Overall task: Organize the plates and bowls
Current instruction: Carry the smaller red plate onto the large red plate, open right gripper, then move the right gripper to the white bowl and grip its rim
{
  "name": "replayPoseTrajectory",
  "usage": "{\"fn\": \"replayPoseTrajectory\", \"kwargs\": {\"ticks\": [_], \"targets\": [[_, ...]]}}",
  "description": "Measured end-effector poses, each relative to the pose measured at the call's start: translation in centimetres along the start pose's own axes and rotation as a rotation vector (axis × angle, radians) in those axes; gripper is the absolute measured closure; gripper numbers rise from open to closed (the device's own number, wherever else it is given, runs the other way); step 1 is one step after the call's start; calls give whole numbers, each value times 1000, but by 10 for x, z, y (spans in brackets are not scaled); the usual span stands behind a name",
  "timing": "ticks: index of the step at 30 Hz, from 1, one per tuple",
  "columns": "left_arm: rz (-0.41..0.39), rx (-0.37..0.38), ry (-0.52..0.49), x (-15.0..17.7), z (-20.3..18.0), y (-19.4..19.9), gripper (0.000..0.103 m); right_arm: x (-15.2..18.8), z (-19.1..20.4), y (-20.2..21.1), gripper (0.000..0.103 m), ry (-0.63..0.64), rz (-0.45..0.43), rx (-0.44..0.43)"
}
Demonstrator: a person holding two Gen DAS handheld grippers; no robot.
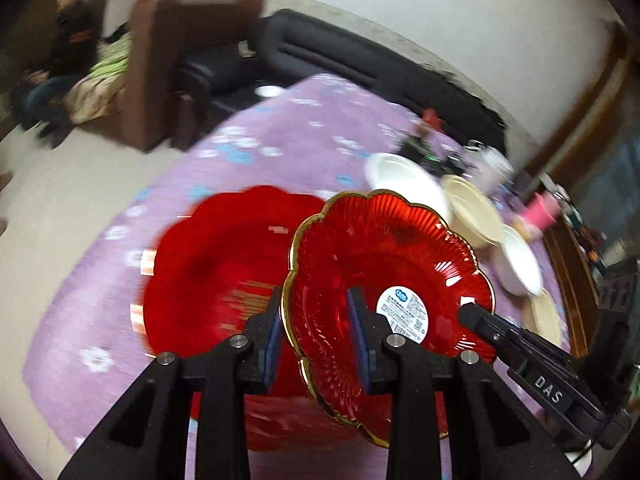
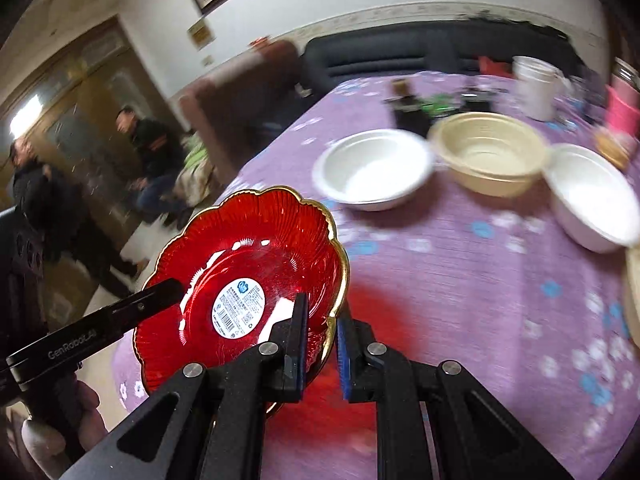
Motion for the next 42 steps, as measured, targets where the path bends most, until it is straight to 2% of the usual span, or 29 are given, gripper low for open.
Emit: {"fn": "replayPoseTrajectory", "kwargs": {"ticks": [7, 11, 13, 17, 20, 22, 24, 28, 30, 35, 39, 42], "targets": [[55, -126, -12, 8, 51, -28, 73, 17, 38, -55, 88, 58, 87, 11], [19, -154, -33, 5, 58, -23, 66, 26, 42, -73, 86, 51, 126, 13], [12, -136, -32, 4, 61, -19, 62, 32, 48, -78, 82, 56, 142, 15], [9, -124, -60, 8, 58, -16, 55, 33, 54, -81, 78, 121, 117, 46], [30, -177, -167, 14, 47, -22, 54, 33, 56, -83, 78, 174, 88, 83], [22, -194, -189, 16, 44, -22, 53, 34, 59, -82, 75, 219, 63, 114], [-18, -222, -206, 13, 43, -16, 52, 34, 59, -80, 73, 243, 40, 124], [-163, -372, -338, 0, 36, 8, 43, 36, 63, -77, 72, 317, -8, 150], [-188, -364, -330, -4, 36, 18, 35, 33, 63, -72, 72, 316, -33, 144], [-182, -232, -208, -5, 37, 39, 27, 14, 55, -42, 68, 205, -123, 86], [-163, -164, -142, 2, 30, 47, 26, 5, 36, -16, 55, 141, -176, 91], [-150, -117, -128, 9, 17, 48, 26, 6, 14, -7, 55, 110, -171, 117]]}}
Point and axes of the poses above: each gripper's, at about its wrist camera, not at the fingertips, and y roughly against the way its jaws point, z to its left, x to its underside, the point moved 5 cm from there along -y, roughly the way its jaws point, and after that the axes turned 14 degrees about -z, right-handed, at the moved point
